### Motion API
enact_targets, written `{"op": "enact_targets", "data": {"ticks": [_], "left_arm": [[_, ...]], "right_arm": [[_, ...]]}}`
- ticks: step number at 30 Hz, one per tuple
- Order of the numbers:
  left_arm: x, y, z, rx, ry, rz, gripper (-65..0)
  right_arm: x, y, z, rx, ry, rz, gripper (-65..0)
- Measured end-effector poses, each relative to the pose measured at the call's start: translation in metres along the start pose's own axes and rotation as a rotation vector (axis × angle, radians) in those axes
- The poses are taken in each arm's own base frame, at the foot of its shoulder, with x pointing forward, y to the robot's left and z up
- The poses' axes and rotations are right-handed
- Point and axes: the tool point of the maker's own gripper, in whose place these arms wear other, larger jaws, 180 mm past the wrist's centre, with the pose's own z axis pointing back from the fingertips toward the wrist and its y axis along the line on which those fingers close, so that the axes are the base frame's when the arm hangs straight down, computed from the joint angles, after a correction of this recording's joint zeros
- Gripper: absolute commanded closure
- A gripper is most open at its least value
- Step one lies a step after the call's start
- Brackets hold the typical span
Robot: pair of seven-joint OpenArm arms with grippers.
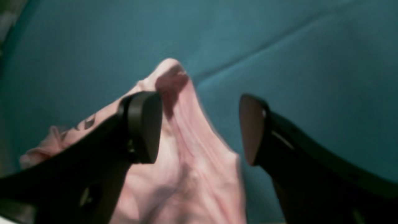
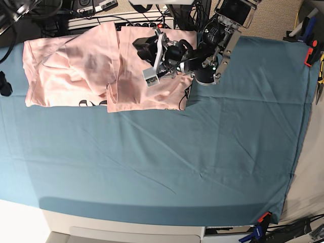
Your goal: Fold the T-shirt properly
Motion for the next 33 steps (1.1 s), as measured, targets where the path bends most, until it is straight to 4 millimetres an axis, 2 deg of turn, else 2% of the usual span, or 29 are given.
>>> {"op": "enact_targets", "data": {"ticks": [5,8,14,17,24,33], "left_arm": [[0.001,0.000,0.000,-0.001,-0.007,0.000,-24.1],[0.001,0.000,0.000,-0.001,-0.009,0.000,-24.2],[0.001,0.000,0.000,-0.001,-0.008,0.000,-24.2],[0.001,0.000,0.000,0.000,-0.008,0.000,-24.2],[0.002,0.000,0.000,-0.001,-0.012,0.000,-24.2],[0.003,0.000,0.000,-0.001,-0.016,0.000,-24.2]], "right_arm": [[0.004,0.003,-0.013,0.132,-0.007,-0.153,-38.6],[-0.015,0.005,-0.028,0.110,0.106,-0.123,-38.7],[-0.070,0.010,-0.050,0.074,0.362,-0.048,-38.7],[-0.076,0.011,-0.052,0.068,0.402,-0.022,-38.7],[-0.082,-0.003,-0.048,-0.015,0.469,0.049,-38.7],[-0.090,0.004,-0.059,0.017,0.451,0.027,-38.7]]}}
